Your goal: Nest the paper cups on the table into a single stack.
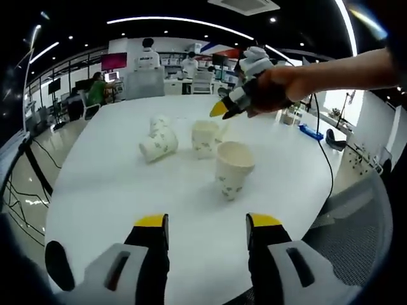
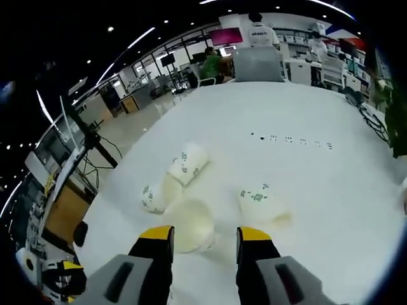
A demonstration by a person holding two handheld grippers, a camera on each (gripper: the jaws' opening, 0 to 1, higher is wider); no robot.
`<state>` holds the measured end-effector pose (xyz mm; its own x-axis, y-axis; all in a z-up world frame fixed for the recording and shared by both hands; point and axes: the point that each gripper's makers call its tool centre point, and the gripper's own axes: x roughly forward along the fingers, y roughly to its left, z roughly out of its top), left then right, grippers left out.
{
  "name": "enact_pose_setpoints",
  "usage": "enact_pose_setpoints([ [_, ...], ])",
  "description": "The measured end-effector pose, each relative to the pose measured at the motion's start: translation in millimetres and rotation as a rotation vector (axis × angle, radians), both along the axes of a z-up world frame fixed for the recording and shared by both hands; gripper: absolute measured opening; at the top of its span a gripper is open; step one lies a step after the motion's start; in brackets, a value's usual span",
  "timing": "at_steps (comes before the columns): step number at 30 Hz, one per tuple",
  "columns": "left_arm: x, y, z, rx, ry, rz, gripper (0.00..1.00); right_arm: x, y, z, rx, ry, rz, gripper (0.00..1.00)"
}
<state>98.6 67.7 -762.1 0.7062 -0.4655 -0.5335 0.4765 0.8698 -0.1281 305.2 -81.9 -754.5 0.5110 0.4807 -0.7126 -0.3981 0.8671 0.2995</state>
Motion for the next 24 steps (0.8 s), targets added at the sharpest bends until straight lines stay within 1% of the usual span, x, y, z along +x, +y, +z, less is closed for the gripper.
enact_pose_setpoints([
  [5,0.2,1,0.6,-0.013,0.005,0.014,0.47,1,1,-10.9,-0.022,0.035,0.000,0.36],
  [8,0.9,3,0.2,-0.017,0.007,0.021,0.47,8,-1,-21.7,-0.026,0.060,-0.006,0.36],
  [12,0.5,2,-0.7,-0.017,0.009,0.022,0.47,12,-2,-31.0,-0.033,0.081,-0.009,0.34],
  [17,-0.3,2,-1.3,-0.014,0.014,0.015,0.47,16,1,-37.8,-0.037,0.095,-0.008,0.30],
  [19,-0.8,1,-0.3,-0.012,0.014,0.015,0.47,15,3,-38.6,-0.038,0.103,-0.012,0.28],
  [23,-2.6,-1,3.5,-0.015,0.016,0.017,0.46,9,3,-39.1,-0.065,0.112,-0.003,0.22],
  [24,-3.0,-1,4.3,-0.017,0.016,0.018,0.46,11,3,-40.1,-0.068,0.111,-0.001,0.20],
])
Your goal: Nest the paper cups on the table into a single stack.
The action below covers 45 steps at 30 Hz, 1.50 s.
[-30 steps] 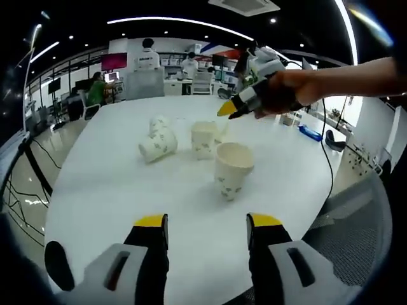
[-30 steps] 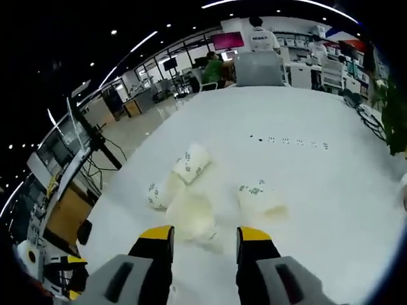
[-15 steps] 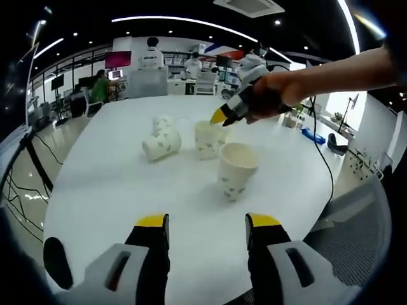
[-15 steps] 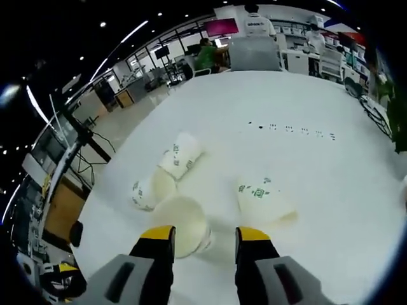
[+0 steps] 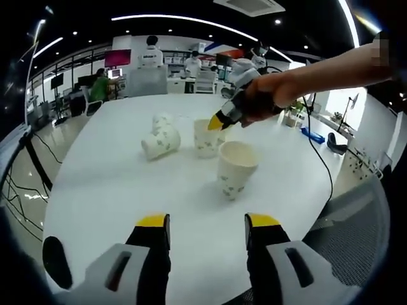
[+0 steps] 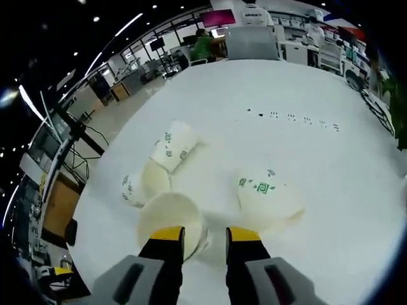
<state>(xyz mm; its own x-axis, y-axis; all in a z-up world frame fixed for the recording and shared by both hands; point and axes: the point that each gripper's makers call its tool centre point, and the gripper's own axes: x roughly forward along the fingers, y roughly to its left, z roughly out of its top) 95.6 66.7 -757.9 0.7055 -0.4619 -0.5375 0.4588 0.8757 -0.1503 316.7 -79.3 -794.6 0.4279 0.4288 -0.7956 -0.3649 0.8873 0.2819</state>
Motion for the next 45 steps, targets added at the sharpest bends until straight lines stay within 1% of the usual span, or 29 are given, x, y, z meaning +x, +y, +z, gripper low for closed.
enact_pose_setpoints([
  [3,-0.3,0,0.9,-0.001,0.001,0.001,0.46,2,-1,-0.1,0.002,-0.001,-0.006,0.14],
  [7,-0.3,0,1.4,-0.002,0.001,0.000,0.45,4,-6,-0.7,-0.005,-0.002,-0.022,0.01],
  [8,-0.4,0,1.7,-0.003,0.001,0.000,0.45,4,-6,-1.1,-0.006,0.000,-0.022,0.00],
  [11,-0.7,-1,2.3,-0.005,0.001,-0.001,0.45,2,-7,-1.3,0.006,0.010,-0.030,0.00],
  [17,0.7,0,-1.0,-0.006,0.000,-0.004,0.44,-2,-7,6.3,0.014,-0.001,-0.023,0.00],
  [25,2.4,1,-3.5,-0.007,-0.004,-0.010,0.44,-1,-12,25.1,0.025,-0.036,-0.023,0.00],
  [28,2.6,1,-4.2,-0.009,-0.004,-0.012,0.44,-4,-14,31.9,0.024,-0.044,-0.018,0.00],
  [31,2.7,1,-4.8,-0.009,-0.004,-0.014,0.44,-12,-12,41.0,0.029,-0.051,-0.001,0.00],
  [34,2.7,0,-5.1,-0.007,-0.003,-0.016,0.44,-16,-12,47.9,0.032,-0.063,0.013,0.00],
  [41,2.0,-1,-6.5,-0.006,0.000,-0.027,0.44,-19,-12,61.8,0.042,-0.088,0.041,0.00],
  [45,1.9,-3,-5.9,-0.004,0.000,-0.033,0.44,-20,-10,74.7,0.054,-0.107,0.067,0.00],
])
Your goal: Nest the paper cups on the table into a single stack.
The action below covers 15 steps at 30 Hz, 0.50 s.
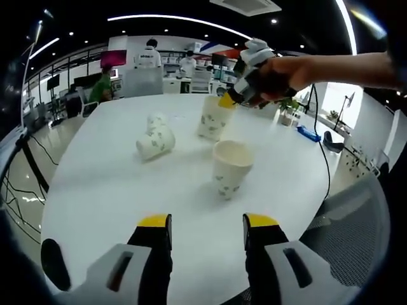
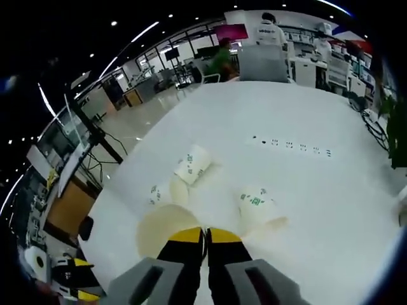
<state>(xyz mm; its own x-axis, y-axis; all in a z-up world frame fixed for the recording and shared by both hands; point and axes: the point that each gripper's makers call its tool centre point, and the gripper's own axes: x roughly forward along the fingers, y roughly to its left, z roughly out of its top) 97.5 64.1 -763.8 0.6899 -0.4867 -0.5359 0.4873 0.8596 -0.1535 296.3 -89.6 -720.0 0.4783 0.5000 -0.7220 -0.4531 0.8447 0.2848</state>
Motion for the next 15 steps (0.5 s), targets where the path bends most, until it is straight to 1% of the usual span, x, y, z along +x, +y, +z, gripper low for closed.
enact_pose_setpoints([
  [4,-0.3,0,0.7,-0.002,-0.001,0.002,0.44,-6,5,15.9,0.009,-0.027,0.033,0.00],
  [7,-0.5,0,1.4,-0.003,-0.002,0.004,0.44,-10,10,26.7,0.039,-0.024,0.046,0.00],
  [10,-0.4,0,1.4,-0.004,-0.003,0.003,0.44,-10,14,35.7,0.046,-0.036,0.066,0.00],
  [13,-0.4,0,1.2,-0.002,-0.005,0.003,0.44,-16,19,46.3,0.069,-0.041,0.079,0.00],
  [15,0.3,1,0.0,-0.001,-0.005,0.004,0.44,-22,22,50.6,0.068,-0.046,0.096,0.00],
])
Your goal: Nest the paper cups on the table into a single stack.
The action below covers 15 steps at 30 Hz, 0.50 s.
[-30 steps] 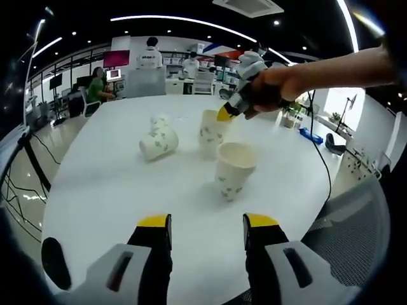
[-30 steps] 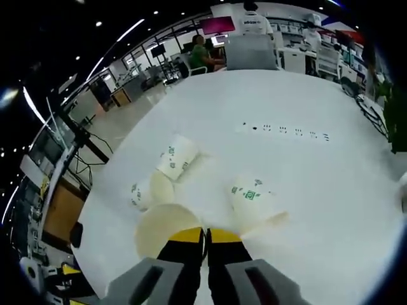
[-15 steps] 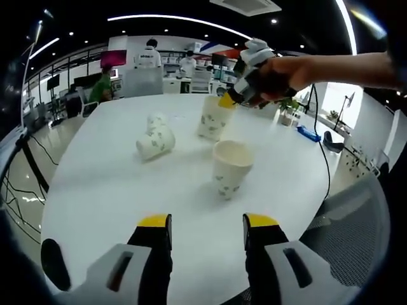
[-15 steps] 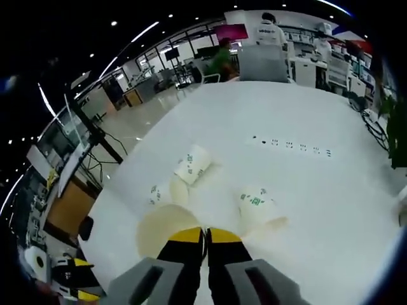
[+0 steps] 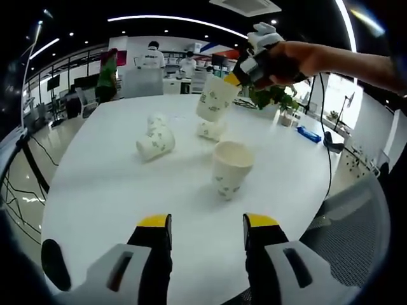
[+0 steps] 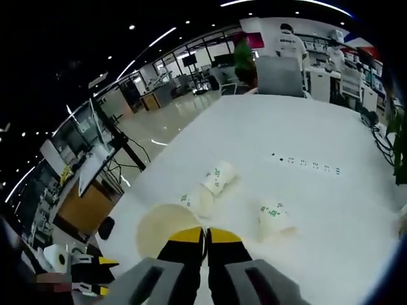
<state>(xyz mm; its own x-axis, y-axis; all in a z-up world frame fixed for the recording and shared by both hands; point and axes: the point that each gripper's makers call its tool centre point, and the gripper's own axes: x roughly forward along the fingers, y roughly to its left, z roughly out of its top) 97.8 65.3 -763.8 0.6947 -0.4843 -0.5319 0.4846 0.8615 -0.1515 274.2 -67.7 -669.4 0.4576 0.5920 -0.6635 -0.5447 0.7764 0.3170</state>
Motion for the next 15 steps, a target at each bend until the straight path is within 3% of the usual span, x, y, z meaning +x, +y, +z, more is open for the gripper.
enact_pose_setpoints([
  [15,-0.2,-1,2.2,-0.004,-0.009,-0.001,0.46,-47,5,-2.1,-0.019,0.022,0.089,0.00],
])
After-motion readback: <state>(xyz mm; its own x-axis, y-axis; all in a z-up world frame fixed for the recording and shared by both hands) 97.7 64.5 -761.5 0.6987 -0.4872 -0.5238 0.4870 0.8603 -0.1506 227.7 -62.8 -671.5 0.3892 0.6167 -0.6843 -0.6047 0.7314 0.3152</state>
